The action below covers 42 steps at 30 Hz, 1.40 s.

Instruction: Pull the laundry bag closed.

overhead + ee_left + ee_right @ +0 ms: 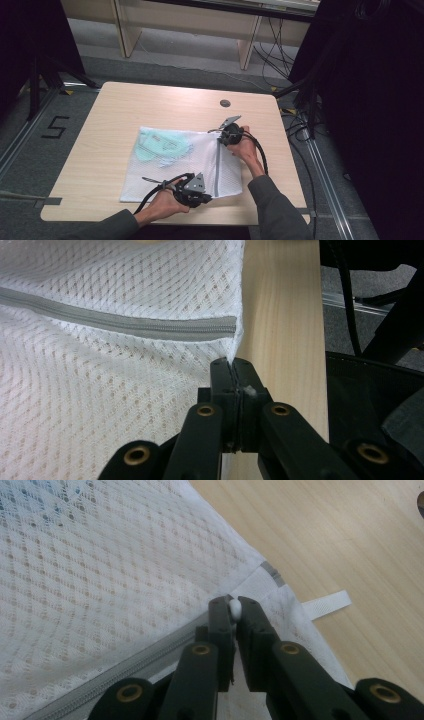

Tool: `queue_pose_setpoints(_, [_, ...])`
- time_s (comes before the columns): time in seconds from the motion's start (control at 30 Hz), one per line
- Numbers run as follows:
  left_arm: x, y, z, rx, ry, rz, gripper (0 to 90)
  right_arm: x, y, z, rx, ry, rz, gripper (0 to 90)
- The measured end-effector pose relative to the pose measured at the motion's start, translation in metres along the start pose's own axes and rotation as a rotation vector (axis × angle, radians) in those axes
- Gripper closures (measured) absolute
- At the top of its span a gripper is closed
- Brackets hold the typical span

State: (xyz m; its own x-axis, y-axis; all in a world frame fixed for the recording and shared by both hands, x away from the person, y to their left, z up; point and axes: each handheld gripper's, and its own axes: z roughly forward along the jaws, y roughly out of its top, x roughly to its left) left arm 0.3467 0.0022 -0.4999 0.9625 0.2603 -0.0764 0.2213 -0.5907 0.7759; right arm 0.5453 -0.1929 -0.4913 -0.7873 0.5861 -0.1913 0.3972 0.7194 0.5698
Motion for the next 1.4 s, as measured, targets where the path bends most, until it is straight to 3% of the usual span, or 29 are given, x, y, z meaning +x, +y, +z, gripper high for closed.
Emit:
queue_pose_setpoints(0.07, [0.000,0.000,0.000,0.000,-0.001,-0.002,88.8,0.003,0.000,0.001,-0.009,0.002,0.028,84.6])
queue_pose_setpoints(0.2, [0.001,0.000,0.001,-0.004,-0.002,-0.012,87.3,-0.001,0.000,-0.003,0.014,-0.016,0.013,82.2])
queue_pose_setpoints(0.27, [0.001,0.001,0.001,-0.005,-0.007,-0.013,86.0,0.000,0.000,-0.003,-0.002,-0.025,0.037,81.5])
queue_pose_setpoints(0.33, [0.001,0.002,0.000,-0.017,-0.028,-0.035,78.0,-0.001,0.000,-0.005,0.000,-0.041,0.063,76.5])
queue_pose_setpoints(0.4, [0.004,0.003,-0.003,-0.029,-0.034,-0.048,71.1,-0.003,0.000,-0.007,0.011,-0.013,0.108,68.0])
queue_pose_setpoints(0.43, [0.005,0.003,-0.005,-0.038,-0.024,-0.061,69.9,-0.002,-0.001,-0.005,-0.003,-0.023,0.126,68.3])
queue_pose_setpoints(0.47, [0.007,0.004,-0.007,-0.044,-0.012,-0.062,68.2,-0.002,-0.001,-0.005,-0.003,-0.024,0.114,68.2])
queue_pose_setpoints(0.5, [0.009,0.004,-0.009,-0.050,-0.007,-0.072,66.6,-0.002,-0.001,-0.006,-0.006,0.018,0.113,68.0])
queue_pose_setpoints(0.57, [0.012,0.004,-0.014,-0.068,0.008,-0.084,63.6,0.001,-0.001,-0.007,-0.017,-0.007,0.139,63.6])
queue_pose_setpoints(0.6, [0.013,0.004,-0.016,-0.076,0.016,-0.093,60.9,0.002,0.001,-0.011,-0.003,0.014,0.153,63.0])
queue_pose_setpoints(0.63, [0.014,0.004,-0.019,-0.080,0.026,-0.101,58.1,0.005,0.001,-0.011,-0.023,0.010,0.165,62.5])
queue_pose_setpoints(0.7, [0.016,0.004,-0.028,-0.084,0.044,-0.120,50.9,0.008,0.003,-0.017,-0.033,0.027,0.182,59.2])
queue_pose_setpoints(0.77, [0.017,0.002,-0.042,-0.116,0.054,-0.137,48.2,0.009,0.003,-0.021,-0.055,0.013,0.158,54.5])
queue_pose_setpoints(0.8, [0.018,0.002,-0.047,-0.125,0.063,-0.136,46.8,0.011,0.003,-0.025,-0.070,0.008,0.179,54.2])
queue_pose_setpoints(0.83, [0.019,0.000,-0.057,-0.138,0.101,-0.144,45.1,0.010,0.002,-0.027,-0.078,0.020,0.167,53.6])
queue_pose_setpoints(0.93, [0.026,-0.006,-0.076,-0.182,0.158,-0.182,40.3,0.013,-0.001,-0.035,-0.116,0.035,0.207,49.3])
queue_pose_setpoints(1.0, [0.030,-0.012,-0.088,-0.195,0.187,-0.209,38.0,0.015,-0.002,-0.045,-0.094,0.050,0.218,48.9])
queue_pose_setpoints(1.03, [0.032,-0.016,-0.094,-0.195,0.197,-0.219,37.1,0.017,-0.004,-0.044,-0.135,0.041,0.218,48.9])
queue_pose_setpoints(1.13, [0.035,-0.025,-0.107,-0.199,0.233,-0.221,35.1,0.021,-0.008,-0.054,-0.141,0.050,0.220,47.3])
queue_pose_setpoints(1.2, [0.034,-0.029,-0.114,-0.188,0.241,-0.255,33.8,0.023,-0.011,-0.060,-0.149,0.044,0.225,45.7])
queue_pose_setpoints(1.23, [0.035,-0.032,-0.117,-0.188,0.246,-0.240,32.9,0.024,-0.013,-0.063,-0.161,0.044,0.227,45.4])
queue_pose_setpoints(1.27, [0.034,-0.033,-0.118,-0.189,0.257,-0.270,32.2,0.026,-0.014,-0.070,-0.144,0.061,0.244,45.3])
queue_pose_setpoints(1.3, [0.036,-0.035,-0.120,-0.190,0.251,-0.267,31.6,0.029,-0.015,-0.071,-0.160,0.054,0.268,45.0])
queue_pose_setpoints(1.33, [0.036,-0.036,-0.122,-0.189,0.256,-0.265,30.5,0.030,-0.017,-0.072,-0.186,0.050,0.244,44.1])
queue_pose_setpoints(1.4, [0.035,-0.039,-0.127,-0.190,0.278,-0.276,29.3,0.034,-0.019,-0.081,-0.157,0.062,0.262,42.8])
